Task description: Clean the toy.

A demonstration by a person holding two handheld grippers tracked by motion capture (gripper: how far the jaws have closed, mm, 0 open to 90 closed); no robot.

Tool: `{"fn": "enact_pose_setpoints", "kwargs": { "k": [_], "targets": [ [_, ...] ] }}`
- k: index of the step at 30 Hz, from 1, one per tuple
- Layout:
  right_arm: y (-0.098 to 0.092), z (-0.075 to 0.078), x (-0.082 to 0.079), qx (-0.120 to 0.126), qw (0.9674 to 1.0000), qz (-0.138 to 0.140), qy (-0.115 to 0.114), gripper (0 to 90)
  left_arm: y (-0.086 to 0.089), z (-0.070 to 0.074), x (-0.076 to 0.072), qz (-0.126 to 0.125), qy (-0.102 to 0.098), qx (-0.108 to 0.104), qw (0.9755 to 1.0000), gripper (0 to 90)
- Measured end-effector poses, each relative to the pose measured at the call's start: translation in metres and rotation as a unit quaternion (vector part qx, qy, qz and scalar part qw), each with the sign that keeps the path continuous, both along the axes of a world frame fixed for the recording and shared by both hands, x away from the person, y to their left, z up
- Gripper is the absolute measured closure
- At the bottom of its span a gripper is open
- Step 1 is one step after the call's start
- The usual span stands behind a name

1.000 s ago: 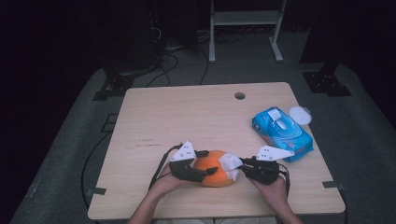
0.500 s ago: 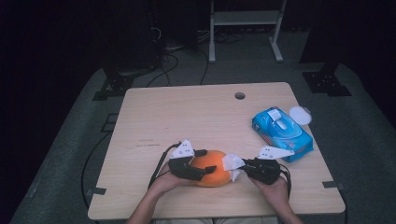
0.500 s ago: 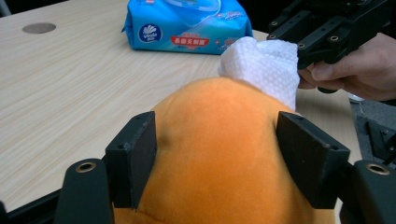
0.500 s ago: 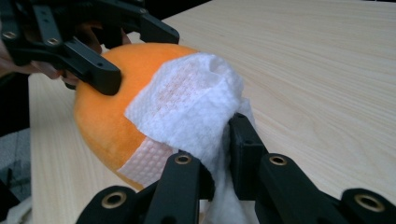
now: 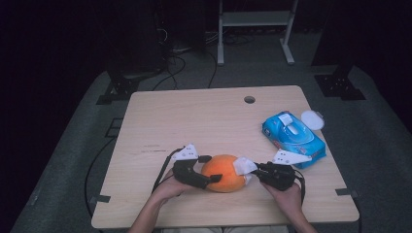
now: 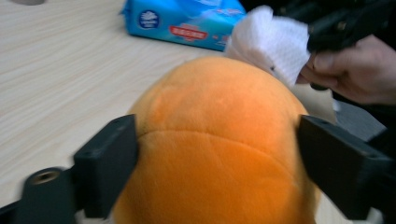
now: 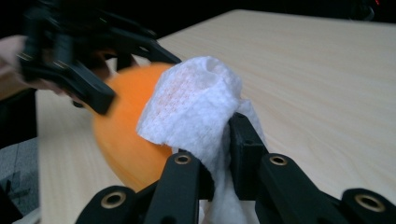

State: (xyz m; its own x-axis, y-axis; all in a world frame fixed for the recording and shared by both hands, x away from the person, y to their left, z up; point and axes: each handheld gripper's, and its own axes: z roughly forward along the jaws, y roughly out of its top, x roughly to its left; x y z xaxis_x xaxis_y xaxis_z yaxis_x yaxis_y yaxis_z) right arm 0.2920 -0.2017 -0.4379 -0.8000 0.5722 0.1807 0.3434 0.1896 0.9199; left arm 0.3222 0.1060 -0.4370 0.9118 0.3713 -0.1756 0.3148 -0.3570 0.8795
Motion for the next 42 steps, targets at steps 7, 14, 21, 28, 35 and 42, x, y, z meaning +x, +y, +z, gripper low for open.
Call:
{"fn": "enact_pose_setpoints", "kwargs": {
  "k": [7,14,21,28,35,42],
  "targets": [
    [0.000,-0.004,0.002,-0.006,1.0000,0.002,0.000,81.0,-0.007,0.010,-0.005,-0.005,-0.024,0.013,0.9996,21.4],
    [0.006,0.007,-0.004,0.004,0.9995,0.016,-0.028,80.9,-0.013,0.011,-0.011,-0.013,-0.054,0.027,0.9981,24.1],
    [0.001,0.002,-0.001,-0.013,0.9997,0.007,-0.021,81.2,-0.016,0.017,-0.011,0.006,-0.044,-0.001,0.9990,11.7],
    [0.004,0.011,-0.004,-0.003,0.9995,0.011,-0.030,81.1,-0.014,0.011,-0.010,-0.008,-0.044,0.002,0.9990,27.4],
    [0.006,0.011,-0.005,-0.006,0.9994,0.019,-0.029,81.3,-0.021,0.021,-0.015,0.006,-0.074,0.005,0.9972,18.8],
    [-0.002,0.008,0.000,-0.003,0.9999,-0.001,-0.013,81.3,-0.010,0.009,-0.003,0.008,0.001,-0.012,0.9999,22.4]
  ]
}}
